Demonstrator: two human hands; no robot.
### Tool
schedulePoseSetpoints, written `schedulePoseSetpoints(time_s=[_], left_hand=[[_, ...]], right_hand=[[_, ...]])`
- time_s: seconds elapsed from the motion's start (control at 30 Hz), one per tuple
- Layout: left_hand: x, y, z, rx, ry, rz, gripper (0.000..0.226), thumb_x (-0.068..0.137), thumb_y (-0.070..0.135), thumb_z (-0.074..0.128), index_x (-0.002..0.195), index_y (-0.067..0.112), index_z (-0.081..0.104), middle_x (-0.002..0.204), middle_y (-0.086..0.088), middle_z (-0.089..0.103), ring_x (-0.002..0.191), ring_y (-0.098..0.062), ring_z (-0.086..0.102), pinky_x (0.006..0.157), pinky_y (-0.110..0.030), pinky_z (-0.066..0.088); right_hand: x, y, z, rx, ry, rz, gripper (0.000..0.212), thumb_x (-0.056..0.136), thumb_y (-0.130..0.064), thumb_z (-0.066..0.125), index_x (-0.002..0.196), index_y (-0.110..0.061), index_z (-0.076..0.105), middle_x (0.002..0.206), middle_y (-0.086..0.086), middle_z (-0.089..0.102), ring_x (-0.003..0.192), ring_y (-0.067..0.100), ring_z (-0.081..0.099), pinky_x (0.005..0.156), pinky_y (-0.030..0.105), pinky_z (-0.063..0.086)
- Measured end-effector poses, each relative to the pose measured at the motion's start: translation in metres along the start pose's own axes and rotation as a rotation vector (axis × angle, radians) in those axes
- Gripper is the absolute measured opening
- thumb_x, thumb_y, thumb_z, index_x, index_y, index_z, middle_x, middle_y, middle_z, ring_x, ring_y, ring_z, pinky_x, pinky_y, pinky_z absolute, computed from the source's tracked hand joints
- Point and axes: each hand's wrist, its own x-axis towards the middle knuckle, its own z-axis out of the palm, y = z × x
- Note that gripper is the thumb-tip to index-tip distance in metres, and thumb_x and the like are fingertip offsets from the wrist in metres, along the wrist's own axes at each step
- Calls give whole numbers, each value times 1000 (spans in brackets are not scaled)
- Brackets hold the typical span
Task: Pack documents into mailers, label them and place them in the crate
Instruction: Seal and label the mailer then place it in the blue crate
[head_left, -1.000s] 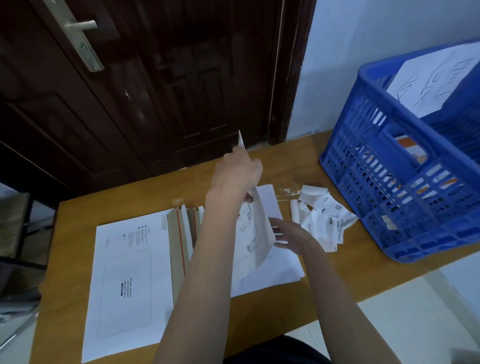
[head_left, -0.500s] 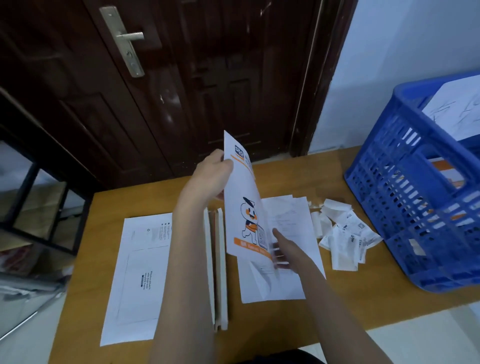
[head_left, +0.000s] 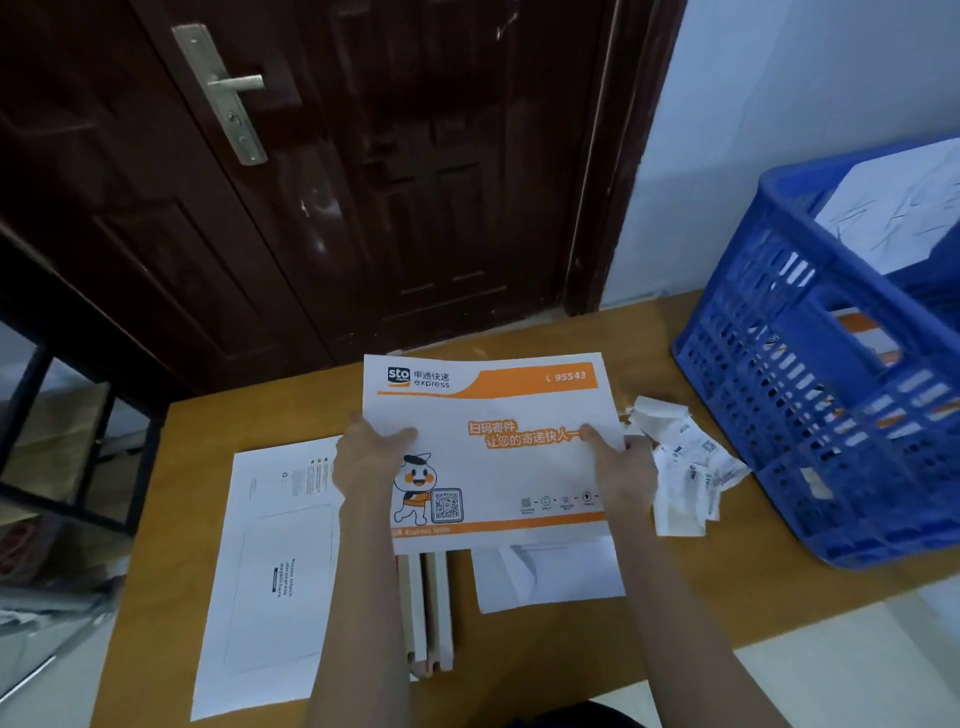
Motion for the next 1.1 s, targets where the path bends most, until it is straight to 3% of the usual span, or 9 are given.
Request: schedulePoseSetpoints(time_s=[0.13,0.27,0.43,0.67,0.97,1.1], left_hand=[[2,7,12,-15,-16,33,46,82,33,68,120,14,51,109,-8,65,92,-28,65,78,-39,52],[1,27,20,-80,-35,104,45,81,31,71,118,10,54,110,-9,64,98,-30,63,77,-36,48],[-9,75,26,-144,-44,248,47,79,32,73,117,12,54,112,-7,64,101,-28,62,86,-42,51],[-46,153,27,-343,-82,455,43,81,24,72,118,10,55,110,-5,62,92,-20,55,78,-31,45],[-94,229,60,-409,-264,605,49,80,23,73,121,13,48,102,-1,57,87,-20,55,72,-31,44],[-123,260,87,-395,-333,669,45,81,20,73,118,12,48,97,-2,57,73,-14,54,60,-27,41]], right_hand=[[0,-9,-17,38,92,-31,51,76,-47,72,109,-10,57,101,5,64,95,28,61,74,34,44],[6,-22,-43,98,179,-91,43,74,-46,74,97,-15,55,90,0,63,87,24,62,73,35,49],[10,-54,-92,150,300,-166,42,76,-43,74,98,-15,53,85,-3,58,75,20,57,61,28,39],[15,-97,-170,273,476,-256,43,72,-48,75,93,-16,55,86,-5,63,78,18,60,71,36,48],[16,-99,-268,303,660,-218,43,72,-49,74,95,-18,54,81,-10,58,75,14,56,67,31,39],[28,-88,-310,326,714,-187,43,73,-50,73,95,-19,53,87,-7,61,79,15,58,67,31,40]])
